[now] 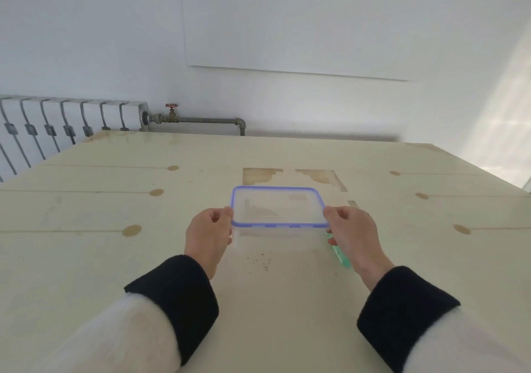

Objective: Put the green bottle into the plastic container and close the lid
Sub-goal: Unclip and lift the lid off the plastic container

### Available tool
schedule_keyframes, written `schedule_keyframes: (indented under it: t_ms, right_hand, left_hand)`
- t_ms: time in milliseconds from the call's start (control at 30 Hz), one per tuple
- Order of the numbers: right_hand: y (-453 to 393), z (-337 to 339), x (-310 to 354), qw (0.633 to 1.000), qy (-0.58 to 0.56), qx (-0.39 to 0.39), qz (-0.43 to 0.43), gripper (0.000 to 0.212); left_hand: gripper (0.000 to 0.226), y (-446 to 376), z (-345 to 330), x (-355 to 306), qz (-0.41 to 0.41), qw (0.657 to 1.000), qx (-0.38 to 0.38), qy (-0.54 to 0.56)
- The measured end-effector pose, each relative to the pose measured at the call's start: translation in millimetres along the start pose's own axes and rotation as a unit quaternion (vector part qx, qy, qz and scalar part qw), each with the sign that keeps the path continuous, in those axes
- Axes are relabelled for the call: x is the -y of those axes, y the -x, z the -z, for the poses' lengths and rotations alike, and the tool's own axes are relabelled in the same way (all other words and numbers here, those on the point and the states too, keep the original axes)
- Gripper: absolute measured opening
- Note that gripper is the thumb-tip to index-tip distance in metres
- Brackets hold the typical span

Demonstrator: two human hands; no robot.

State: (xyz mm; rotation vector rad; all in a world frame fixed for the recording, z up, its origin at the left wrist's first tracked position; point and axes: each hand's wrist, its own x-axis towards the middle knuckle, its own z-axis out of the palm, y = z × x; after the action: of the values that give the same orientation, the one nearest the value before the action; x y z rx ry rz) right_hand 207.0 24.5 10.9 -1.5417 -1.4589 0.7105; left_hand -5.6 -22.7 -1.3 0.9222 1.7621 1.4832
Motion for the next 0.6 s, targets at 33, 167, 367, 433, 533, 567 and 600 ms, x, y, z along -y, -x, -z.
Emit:
schedule_keyframes:
  t_ms: [33,167,367,433,533,567,600]
  right_hand:
    - [-0.2,0.4,-1.4,1.000,-0.001,-0.001,-0.002,0.035]
    - [0.9,2.2,-3.3,1.000,-0.005,-0.004,-0.008,0.024]
    - [-6.9,8.0,-9.3,0.998,0.054,-0.030,0.012,0.025]
    - [-10.9,12.0,-15.0,0.990,0.133,-0.036,0.014,0.034]
    - [-15.8,16.3,-20.3,0.978,0.210,-0.006,-0.003,0.040]
    - [-16.5,17.0,-21.3,0.973,0.229,0.010,-0.010,0.043]
    - [-17.1,17.4,-22.3,0.969,0.246,0.022,-0.014,0.048]
  left_hand:
    - [0.029,0.8,0.4,0.4,-0.001,1.000,-0.001,0.001]
    - [0.028,3.1,2.2,1.1,-0.005,1.000,-0.002,0.001]
    - [0.027,4.2,2.9,0.7,-0.011,1.000,-0.004,0.003]
    - [0.026,3.2,3.6,0.4,-0.014,1.000,-0.010,-0.005]
    - [0.024,0.3,4.2,-1.2,-0.018,0.999,-0.025,-0.009]
    - [0.024,-0.6,4.1,-2.1,-0.020,0.999,-0.029,-0.011]
    - [0.023,-1.2,3.7,-3.2,-0.021,0.999,-0.032,-0.012]
